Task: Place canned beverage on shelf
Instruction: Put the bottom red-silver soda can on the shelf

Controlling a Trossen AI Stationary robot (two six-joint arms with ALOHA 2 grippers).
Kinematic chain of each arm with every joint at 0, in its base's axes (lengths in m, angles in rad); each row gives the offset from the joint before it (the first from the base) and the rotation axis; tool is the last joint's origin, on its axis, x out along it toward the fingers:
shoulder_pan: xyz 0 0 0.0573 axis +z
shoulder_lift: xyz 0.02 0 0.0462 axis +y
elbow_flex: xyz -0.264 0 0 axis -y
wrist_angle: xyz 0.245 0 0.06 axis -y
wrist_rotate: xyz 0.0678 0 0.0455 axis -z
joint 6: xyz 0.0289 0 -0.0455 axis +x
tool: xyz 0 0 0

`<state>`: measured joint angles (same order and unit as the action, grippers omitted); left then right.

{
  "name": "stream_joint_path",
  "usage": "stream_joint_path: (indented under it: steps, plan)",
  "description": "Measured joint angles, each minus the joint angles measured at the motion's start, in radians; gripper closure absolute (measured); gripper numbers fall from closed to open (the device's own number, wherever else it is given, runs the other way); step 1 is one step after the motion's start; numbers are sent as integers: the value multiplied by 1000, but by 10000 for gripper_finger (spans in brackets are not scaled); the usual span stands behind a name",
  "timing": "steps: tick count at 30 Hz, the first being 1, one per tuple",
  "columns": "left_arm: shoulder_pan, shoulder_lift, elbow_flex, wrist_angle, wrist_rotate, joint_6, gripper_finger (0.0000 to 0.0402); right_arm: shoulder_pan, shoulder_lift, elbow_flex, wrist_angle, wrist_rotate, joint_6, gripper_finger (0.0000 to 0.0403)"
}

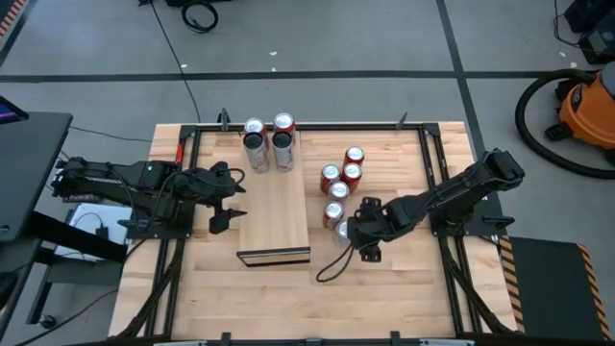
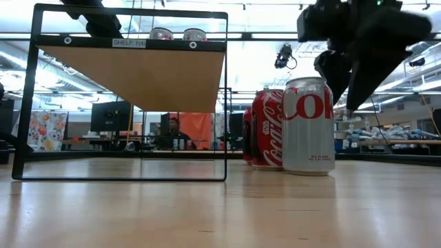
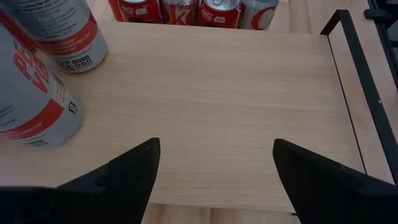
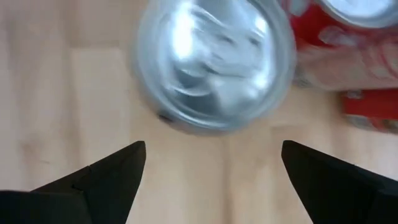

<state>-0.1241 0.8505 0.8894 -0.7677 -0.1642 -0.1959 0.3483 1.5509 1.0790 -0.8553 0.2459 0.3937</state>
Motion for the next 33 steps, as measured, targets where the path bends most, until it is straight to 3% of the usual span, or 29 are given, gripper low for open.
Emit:
stream_joint_path:
  steps: [8,14,22,29,33]
  plan:
    - [0,0,0,-10,0,-25,79,93,0,-36,64,218,268,17]
    - [0,0,0,-8,0,-22,79,116,0,-97,131,286,341,17]
    - [0,0,0,-6,0,-20,79,100,0,-120,-92,511,466,17]
    - [0,0,0,-7,0,-19,79,142,0,-120,-39,361,423,17]
    - [0,0,0,-7,0,-23,79,182,0,-120,32,367,435,17]
